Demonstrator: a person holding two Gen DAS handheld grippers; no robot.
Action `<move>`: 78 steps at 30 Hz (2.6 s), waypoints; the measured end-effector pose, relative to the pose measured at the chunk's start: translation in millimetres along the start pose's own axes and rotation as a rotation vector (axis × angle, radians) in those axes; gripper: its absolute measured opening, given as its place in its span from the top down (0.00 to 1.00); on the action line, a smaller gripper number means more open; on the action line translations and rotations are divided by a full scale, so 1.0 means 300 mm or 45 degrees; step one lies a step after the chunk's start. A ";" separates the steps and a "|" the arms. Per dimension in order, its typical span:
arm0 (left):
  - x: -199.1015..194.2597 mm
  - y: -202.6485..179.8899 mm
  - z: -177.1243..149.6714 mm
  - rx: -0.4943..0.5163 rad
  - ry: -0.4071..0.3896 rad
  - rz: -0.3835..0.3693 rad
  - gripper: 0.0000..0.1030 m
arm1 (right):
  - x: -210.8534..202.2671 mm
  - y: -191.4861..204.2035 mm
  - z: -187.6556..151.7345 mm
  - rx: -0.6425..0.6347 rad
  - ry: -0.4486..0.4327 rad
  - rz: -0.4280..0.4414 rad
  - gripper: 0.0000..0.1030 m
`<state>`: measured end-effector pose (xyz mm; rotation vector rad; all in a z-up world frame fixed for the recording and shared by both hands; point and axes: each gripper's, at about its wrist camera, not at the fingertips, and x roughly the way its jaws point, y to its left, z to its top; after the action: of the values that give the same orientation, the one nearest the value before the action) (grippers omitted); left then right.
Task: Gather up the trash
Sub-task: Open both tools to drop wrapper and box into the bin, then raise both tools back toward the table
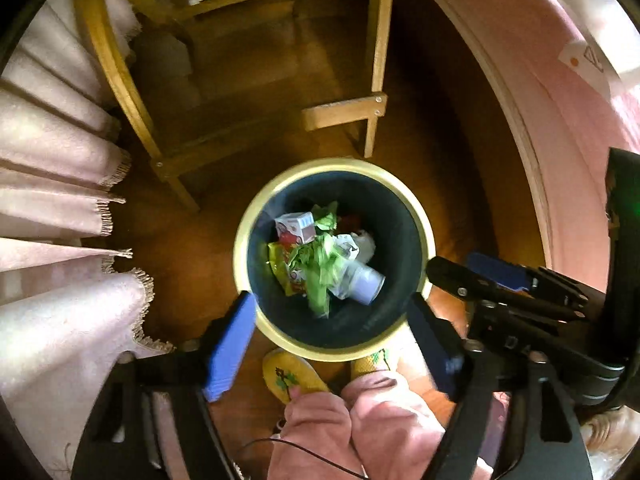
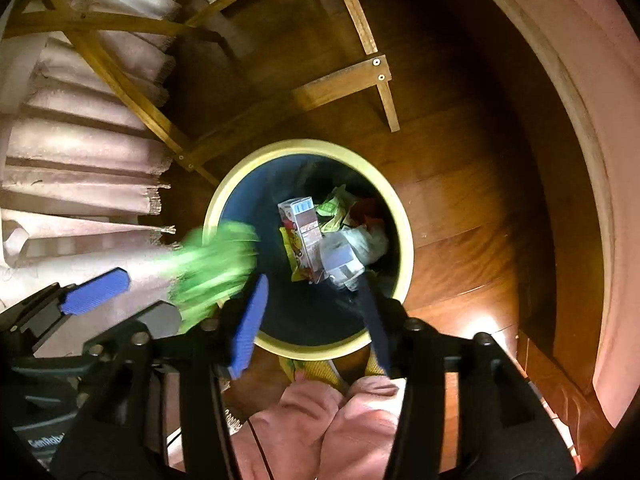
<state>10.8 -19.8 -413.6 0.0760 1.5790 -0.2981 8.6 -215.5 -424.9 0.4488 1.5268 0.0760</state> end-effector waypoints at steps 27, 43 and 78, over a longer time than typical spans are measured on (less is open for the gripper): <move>-0.899 0.028 -0.006 -0.106 -0.296 0.043 0.18 | -0.689 0.294 0.023 -0.138 -0.129 0.025 0.50; -1.521 -0.053 0.015 -0.135 -0.516 0.164 0.18 | -1.256 0.459 0.047 -0.416 -0.331 0.137 0.50; -1.601 0.191 1.051 -0.100 -0.548 0.173 0.17 | -1.490 0.653 0.786 -0.297 -0.674 0.100 0.49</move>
<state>347.9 26.8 53.1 0.0535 1.1503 -0.1336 256.3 -236.0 56.7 0.3094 0.9661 0.1802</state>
